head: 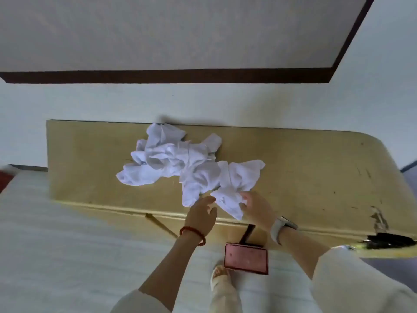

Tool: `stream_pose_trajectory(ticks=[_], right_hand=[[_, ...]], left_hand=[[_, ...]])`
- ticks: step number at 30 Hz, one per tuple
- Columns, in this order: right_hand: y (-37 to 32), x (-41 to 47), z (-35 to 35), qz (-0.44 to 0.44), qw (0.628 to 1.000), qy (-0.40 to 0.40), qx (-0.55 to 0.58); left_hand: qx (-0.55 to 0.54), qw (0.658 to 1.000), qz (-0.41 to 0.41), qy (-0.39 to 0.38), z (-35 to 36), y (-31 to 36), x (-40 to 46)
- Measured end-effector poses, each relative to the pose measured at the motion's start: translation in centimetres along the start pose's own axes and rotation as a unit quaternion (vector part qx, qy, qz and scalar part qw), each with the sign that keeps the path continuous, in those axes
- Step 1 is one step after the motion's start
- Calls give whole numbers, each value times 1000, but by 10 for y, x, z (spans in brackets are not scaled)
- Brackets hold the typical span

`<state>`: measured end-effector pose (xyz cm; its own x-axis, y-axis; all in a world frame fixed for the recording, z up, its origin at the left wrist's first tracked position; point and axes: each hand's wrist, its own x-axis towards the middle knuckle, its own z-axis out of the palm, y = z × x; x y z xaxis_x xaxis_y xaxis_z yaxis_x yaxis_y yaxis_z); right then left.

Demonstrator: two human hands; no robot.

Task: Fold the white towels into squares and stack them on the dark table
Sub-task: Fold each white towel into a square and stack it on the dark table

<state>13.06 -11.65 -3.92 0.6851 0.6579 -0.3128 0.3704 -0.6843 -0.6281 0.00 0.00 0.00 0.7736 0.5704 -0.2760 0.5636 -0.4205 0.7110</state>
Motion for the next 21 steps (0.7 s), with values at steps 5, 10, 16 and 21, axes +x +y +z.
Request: stream_pose_trajectory(ticks=[5, 10, 16, 21], right_hand=[[6, 46, 31, 34, 995, -62, -71], [1, 61, 1, 29, 997, -31, 63], [-7, 82, -114, 6, 988, 83, 127], [-11, 84, -211, -13, 965, 197, 174]], left_hand=[[55, 996, -8, -71, 6, -19, 66], [140, 981, 15, -132, 19, -11, 106], [111, 991, 31, -72, 16, 55, 140], [65, 995, 64, 47, -14, 136, 169]])
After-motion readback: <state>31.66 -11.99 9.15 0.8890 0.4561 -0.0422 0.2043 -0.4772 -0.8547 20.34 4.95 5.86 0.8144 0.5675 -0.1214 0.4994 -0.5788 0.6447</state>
